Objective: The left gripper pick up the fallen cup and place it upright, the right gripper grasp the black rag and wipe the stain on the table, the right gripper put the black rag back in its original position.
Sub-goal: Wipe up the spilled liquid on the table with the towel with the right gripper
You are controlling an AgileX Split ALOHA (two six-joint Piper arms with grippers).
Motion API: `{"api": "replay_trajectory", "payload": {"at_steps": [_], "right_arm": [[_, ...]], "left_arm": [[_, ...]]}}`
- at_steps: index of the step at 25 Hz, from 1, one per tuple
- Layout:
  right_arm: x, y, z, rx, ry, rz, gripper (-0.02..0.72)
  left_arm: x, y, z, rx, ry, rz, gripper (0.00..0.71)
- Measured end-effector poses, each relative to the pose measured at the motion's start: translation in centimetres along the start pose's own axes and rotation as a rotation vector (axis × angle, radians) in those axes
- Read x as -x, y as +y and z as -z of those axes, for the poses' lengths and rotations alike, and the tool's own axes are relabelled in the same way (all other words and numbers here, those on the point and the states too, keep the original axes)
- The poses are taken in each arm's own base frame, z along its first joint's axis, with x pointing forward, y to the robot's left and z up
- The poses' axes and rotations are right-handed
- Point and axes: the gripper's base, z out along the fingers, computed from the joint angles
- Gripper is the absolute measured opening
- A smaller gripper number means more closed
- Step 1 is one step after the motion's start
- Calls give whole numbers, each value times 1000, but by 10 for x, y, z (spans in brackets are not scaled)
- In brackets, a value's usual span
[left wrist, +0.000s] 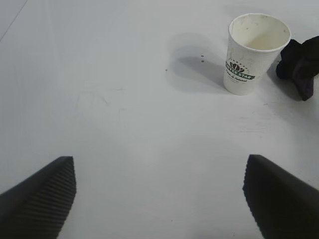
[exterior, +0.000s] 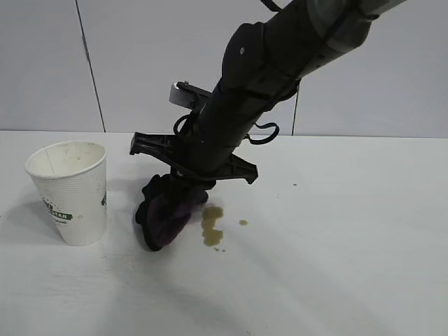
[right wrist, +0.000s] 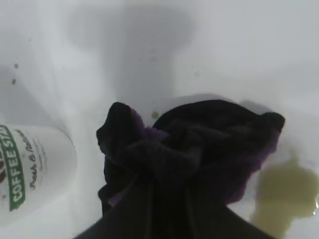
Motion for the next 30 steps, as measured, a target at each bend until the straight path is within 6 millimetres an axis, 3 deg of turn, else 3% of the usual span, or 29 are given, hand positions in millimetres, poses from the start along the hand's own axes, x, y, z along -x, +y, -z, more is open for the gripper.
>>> {"api": "replay_trajectory", "payload": {"at_steps": [9, 13, 20, 26, 30], "right_arm": [[0, -2, -18, -19, 57, 2, 52], [2, -4, -11, -57, 138, 44, 52], [18, -27, 12, -210, 295, 141, 52], [16, -49, 20, -388, 391, 232, 52], [15, -51, 22, -397, 418, 217, 52]], "left_arm": [[0, 0, 0, 0, 0, 0, 654], [0, 0, 0, 0, 0, 0, 654], [0, 0, 0, 0, 0, 0, 654], [0, 0, 0, 0, 0, 0, 654], [0, 0, 0, 0, 0, 0, 654]]}}
